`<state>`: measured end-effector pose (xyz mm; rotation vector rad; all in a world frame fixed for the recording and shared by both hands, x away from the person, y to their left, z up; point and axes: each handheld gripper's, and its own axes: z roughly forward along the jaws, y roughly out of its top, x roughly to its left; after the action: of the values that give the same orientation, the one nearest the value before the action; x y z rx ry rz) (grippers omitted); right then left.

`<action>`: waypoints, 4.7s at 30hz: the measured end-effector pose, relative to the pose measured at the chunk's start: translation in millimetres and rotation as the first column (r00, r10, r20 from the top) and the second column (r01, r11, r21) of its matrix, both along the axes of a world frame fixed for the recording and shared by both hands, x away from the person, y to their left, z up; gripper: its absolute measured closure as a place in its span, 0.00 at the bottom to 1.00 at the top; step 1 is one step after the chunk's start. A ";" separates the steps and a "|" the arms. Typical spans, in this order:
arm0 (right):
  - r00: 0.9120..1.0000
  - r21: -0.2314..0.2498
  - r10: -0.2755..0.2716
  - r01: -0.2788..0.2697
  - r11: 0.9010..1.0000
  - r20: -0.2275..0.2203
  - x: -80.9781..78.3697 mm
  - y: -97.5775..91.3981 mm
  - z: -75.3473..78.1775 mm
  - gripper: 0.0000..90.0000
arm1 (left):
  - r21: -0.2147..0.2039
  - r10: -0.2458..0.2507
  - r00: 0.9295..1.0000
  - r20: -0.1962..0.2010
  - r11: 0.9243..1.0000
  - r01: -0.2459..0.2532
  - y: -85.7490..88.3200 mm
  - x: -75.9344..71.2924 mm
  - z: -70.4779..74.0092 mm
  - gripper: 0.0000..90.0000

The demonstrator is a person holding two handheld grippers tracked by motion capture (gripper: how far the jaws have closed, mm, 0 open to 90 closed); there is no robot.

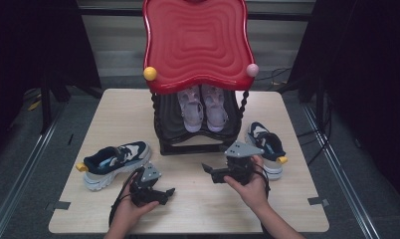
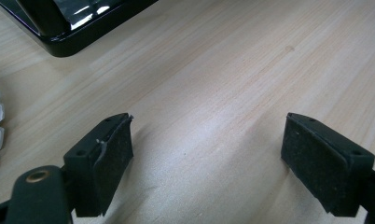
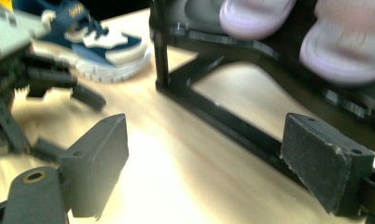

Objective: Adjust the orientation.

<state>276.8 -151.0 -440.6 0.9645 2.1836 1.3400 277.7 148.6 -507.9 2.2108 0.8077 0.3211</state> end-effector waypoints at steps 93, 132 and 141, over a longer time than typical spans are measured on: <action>0.976 -0.187 0.030 -0.072 0.980 -0.216 -27.4 -44.6 -69.7 0.14 | 0.141 0.267 0.964 0.018 0.953 -0.267 41.8 37.0 28.6 0.98; 0.976 -0.185 0.032 -0.073 0.980 -0.215 -27.3 -44.6 -69.8 0.13 | 0.117 0.272 0.962 0.011 0.955 -0.271 77.8 24.1 87.0 0.52; 0.976 -0.185 0.032 -0.073 0.980 -0.216 -27.3 -44.6 -69.8 0.13 | 0.083 0.302 0.953 0.022 0.949 -0.303 100.8 20.9 94.1 0.50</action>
<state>249.5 -195.6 -510.4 1.0204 2.4608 1.0644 298.6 249.4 -413.8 2.1596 1.1509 0.5227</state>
